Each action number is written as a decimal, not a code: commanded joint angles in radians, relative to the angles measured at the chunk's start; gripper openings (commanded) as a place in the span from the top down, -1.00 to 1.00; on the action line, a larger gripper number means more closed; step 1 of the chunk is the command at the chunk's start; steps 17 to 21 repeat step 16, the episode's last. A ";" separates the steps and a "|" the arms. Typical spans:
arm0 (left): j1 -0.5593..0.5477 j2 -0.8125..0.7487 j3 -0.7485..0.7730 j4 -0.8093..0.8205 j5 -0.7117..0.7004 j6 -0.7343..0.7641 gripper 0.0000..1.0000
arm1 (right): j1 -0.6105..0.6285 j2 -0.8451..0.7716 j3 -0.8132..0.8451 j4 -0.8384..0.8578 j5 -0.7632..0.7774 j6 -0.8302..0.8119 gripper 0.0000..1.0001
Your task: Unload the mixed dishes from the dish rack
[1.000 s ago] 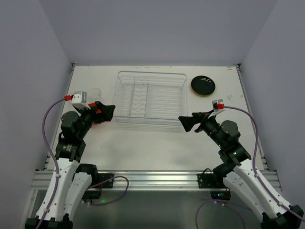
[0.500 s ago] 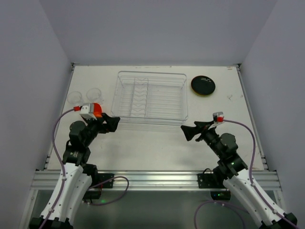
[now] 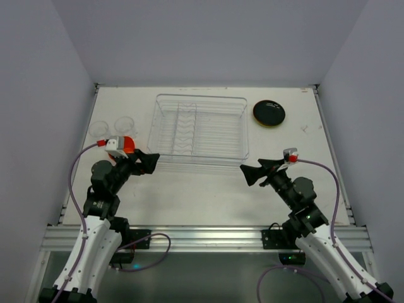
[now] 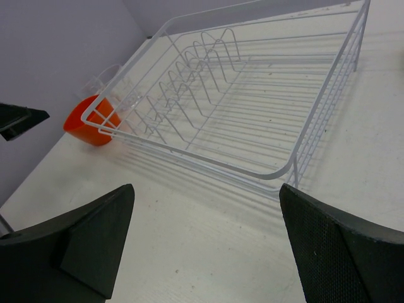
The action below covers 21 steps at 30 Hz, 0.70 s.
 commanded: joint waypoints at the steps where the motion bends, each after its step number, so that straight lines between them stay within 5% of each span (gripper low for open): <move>1: -0.007 0.002 0.015 0.056 0.007 -0.005 -1.00 | -0.004 -0.010 -0.001 0.036 0.036 -0.017 -0.98; 21: -0.007 0.019 0.044 0.058 0.001 -0.016 -1.00 | -0.004 -0.027 0.003 0.021 0.050 -0.009 -0.98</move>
